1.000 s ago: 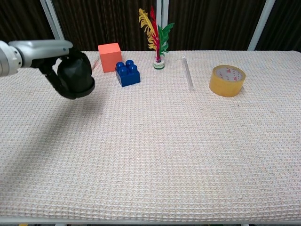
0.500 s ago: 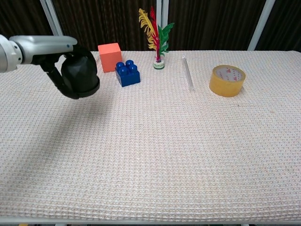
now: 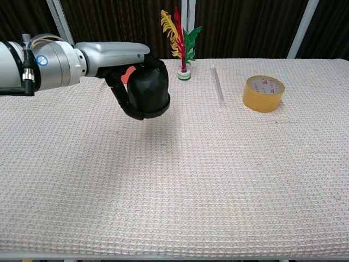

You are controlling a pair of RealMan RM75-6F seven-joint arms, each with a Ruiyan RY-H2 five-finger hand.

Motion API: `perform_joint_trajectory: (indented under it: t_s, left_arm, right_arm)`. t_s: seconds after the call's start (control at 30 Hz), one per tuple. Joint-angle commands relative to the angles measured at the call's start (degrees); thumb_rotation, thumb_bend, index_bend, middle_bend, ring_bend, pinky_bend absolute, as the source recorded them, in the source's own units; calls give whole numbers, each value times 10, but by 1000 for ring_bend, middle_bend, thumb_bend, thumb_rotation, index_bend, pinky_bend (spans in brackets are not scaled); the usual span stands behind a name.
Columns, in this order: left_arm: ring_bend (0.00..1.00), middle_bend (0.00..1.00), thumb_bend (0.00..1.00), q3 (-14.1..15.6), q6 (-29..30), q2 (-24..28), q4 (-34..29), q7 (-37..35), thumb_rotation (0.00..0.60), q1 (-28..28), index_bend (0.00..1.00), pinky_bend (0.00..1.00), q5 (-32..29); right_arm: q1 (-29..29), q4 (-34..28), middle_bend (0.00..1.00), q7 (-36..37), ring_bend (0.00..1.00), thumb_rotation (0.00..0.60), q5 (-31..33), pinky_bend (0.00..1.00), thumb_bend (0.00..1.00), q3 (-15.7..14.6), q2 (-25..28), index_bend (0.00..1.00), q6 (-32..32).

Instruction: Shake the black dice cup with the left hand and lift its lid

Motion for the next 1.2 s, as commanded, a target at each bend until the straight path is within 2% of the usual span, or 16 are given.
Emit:
perform_joint_trajectory:
  t_s: [0.03,0.17,0.27,0.43,0.53,0.6,0.73,0.83,1.0,1.1,1.2]
  left_arm:
    - [174,493,231,5,30,55,18,7,600,28,381,243,-45]
    - [174,494,231,-6,31,109,59,2,600,39,382,242,-84]
    - [173,496,231,-11,12,117,38,-13,600,34,384,241,-87]
    - [173,497,231,8,-25,64,-50,-22,600,5,384,240,-14]
    - [173,497,231,11,-22,33,-59,-13,600,-10,384,240,21]
    - [173,497,231,5,-7,22,-36,-9,600,-12,384,240,18]
    - [173,497,231,-1,-9,25,69,2,600,-12,384,240,-66]
    - [173,497,231,0,-18,36,103,2,600,-6,386,240,-115]
    - [173,497,231,2,-15,51,34,-17,600,-2,385,236,-76]
    - [173,497,231,31,-22,51,-42,-7,600,-3,385,236,-14]
    - [173,497,231,44,-8,39,-70,1,600,-1,383,236,25]
  right_arm:
    - [-1,7,0,5,0,600,-4,0,77,-3,-2,0,1]
    - [-3,13,0,14,0,600,5,0,77,0,0,0,0]
    - [-3,14,0,11,0,600,7,0,77,2,0,0,2]
    - [-1,3,0,-3,0,600,-1,0,77,-3,-2,0,-1]
    - [-4,0,0,-4,0,600,-5,0,77,-4,0,0,5]
    - [-4,2,0,-1,0,600,-1,0,77,-2,2,0,6]
    - [-5,9,0,8,0,600,4,0,77,-1,3,0,1]
    - [-4,14,0,12,0,600,7,0,77,-1,1,0,-2]
    - [-1,13,0,7,0,600,5,0,78,-2,-4,0,-7]
    - [-1,8,0,2,0,600,-3,0,77,-5,-3,0,-5]
    - [-2,7,0,1,0,600,-4,0,77,-5,-1,0,-2]
